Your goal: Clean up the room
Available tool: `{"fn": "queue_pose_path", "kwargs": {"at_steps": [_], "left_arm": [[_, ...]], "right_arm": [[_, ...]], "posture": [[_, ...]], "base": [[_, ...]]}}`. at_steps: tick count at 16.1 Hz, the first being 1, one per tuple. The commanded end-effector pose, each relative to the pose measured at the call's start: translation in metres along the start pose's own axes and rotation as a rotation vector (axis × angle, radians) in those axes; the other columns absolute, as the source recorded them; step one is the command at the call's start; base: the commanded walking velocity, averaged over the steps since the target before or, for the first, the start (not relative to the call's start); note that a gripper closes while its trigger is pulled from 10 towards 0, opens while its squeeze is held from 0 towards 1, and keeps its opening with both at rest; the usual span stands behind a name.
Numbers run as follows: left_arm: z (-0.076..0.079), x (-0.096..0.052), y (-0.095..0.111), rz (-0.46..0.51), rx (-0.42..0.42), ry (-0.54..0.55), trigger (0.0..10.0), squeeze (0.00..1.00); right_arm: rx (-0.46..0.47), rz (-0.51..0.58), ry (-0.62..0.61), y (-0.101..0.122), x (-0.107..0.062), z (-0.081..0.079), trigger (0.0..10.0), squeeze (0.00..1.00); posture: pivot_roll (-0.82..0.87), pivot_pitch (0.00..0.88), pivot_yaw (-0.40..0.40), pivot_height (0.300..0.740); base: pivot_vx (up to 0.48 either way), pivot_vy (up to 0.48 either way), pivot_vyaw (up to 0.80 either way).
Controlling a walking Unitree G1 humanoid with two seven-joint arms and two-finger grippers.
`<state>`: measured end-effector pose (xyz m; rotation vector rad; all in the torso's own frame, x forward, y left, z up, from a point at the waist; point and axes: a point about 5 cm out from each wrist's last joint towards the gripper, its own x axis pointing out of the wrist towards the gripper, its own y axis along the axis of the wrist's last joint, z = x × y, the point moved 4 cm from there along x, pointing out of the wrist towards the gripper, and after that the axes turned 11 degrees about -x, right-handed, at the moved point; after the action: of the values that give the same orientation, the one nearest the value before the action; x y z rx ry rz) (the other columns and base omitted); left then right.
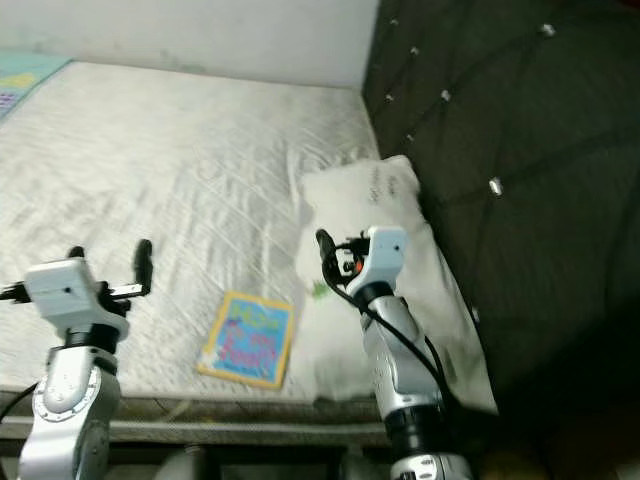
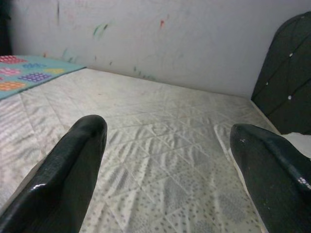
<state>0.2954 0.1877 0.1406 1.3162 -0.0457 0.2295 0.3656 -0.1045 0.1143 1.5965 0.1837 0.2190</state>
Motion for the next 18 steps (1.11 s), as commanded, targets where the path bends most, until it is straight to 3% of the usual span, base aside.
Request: {"fn": "queue_pose_path", "kwargs": {"at_steps": [1, 8, 12, 16, 18], "left_arm": [[0.002, -0.002, -0.009, -0.044, -0.019, -0.017, 10.0, 0.00], [0.007, -0.005, -0.014, -0.072, -0.079, -0.049, 10.0, 0.00], [0.026, -0.008, -0.011, -0.088, -0.136, -0.106, 10.0, 0.00], [0.037, -0.007, -0.008, -0.090, -0.166, -0.136, 10.0, 0.00], [0.037, -0.006, -0.006, -0.089, -0.164, -0.141, 10.0, 0.00]], "right_arm": [[0.003, -0.008, -0.037, -0.004, -0.004, 0.007, 10.0, 0.00], [-0.095, -0.002, -0.116, -0.008, -0.014, 0.020, 10.0, 0.00], [-0.113, 0.029, -0.116, -0.002, -0.022, 0.020, 10.0, 0.00], [-0.139, 0.036, -0.129, 0.004, -0.027, 0.022, 10.0, 0.00], [-0.139, 0.033, -0.129, 0.005, -0.027, 0.023, 10.0, 0.00]], "posture": [[0.09, 0.000, -0.053, 0.740], [0.08, 0.000, -0.070, 0.740], [0.06, 0.000, -0.077, 0.740], [0.06, 0.000, -0.090, 0.740], [0.06, 0.000, -0.088, 0.740]], "base": [[0.000, 0.000, 0.00], [0.000, 0.000, 0.00], [0.000, 0.000, 0.00], [0.000, 0.000, 0.00], [0.000, 0.293, -0.80]]}}
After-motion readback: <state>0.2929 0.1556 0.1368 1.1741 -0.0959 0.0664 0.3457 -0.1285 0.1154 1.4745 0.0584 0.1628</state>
